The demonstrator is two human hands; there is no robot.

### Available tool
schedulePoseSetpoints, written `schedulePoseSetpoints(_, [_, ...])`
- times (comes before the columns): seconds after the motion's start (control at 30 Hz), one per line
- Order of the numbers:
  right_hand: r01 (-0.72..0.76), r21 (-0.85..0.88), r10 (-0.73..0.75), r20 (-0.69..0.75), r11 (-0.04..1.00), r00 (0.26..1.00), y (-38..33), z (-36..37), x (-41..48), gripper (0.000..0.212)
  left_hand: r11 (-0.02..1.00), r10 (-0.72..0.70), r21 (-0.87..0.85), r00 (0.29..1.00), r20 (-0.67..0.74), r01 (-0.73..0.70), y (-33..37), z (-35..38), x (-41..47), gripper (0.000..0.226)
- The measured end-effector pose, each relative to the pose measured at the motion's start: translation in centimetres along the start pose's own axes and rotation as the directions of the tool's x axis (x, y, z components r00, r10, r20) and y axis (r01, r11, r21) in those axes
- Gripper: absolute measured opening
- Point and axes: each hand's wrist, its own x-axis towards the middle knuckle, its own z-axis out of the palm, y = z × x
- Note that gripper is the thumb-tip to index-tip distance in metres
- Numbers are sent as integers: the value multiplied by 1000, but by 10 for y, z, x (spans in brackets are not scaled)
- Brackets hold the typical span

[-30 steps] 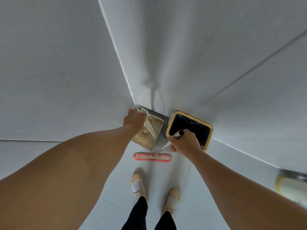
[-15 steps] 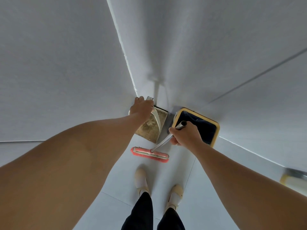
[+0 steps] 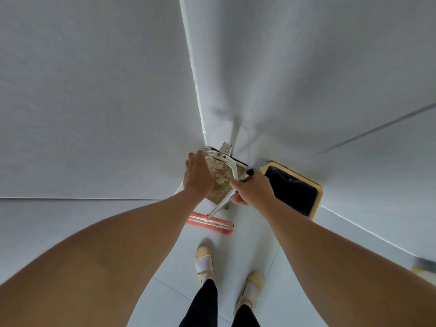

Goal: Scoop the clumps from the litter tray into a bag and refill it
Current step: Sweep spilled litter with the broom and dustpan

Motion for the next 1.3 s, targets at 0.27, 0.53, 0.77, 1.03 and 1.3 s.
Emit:
schedulePoseSetpoints(0.27, [-20, 160, 10, 64, 987, 998, -36, 30, 15, 31, 980, -106, -151, 981, 164, 131, -27, -2, -3, 27])
schedulePoseSetpoints(0.53, [-22, 146, 26, -23, 989, 999, -53, 42, 31, 26, 965, -62, -214, 923, 380, 153, -16, -5, 0, 34])
schedulePoseSetpoints(0.77, [-15, 139, 17, -12, 990, 1000, -52, 32, 28, 26, 929, -18, -318, 880, 475, 190, -9, -16, 2, 50])
schedulePoseSetpoints(1.03, [88, 74, -93, 80, 993, 992, -66, 27, 13, 32, 942, -54, -285, 920, 387, 175, -5, -34, 1, 41])
schedulePoseSetpoints(1.3, [-3, 25, 2, 45, 1000, 999, -69, 22, 10, 32, 934, -65, -304, 927, 369, 187, 3, -40, -3, 60])
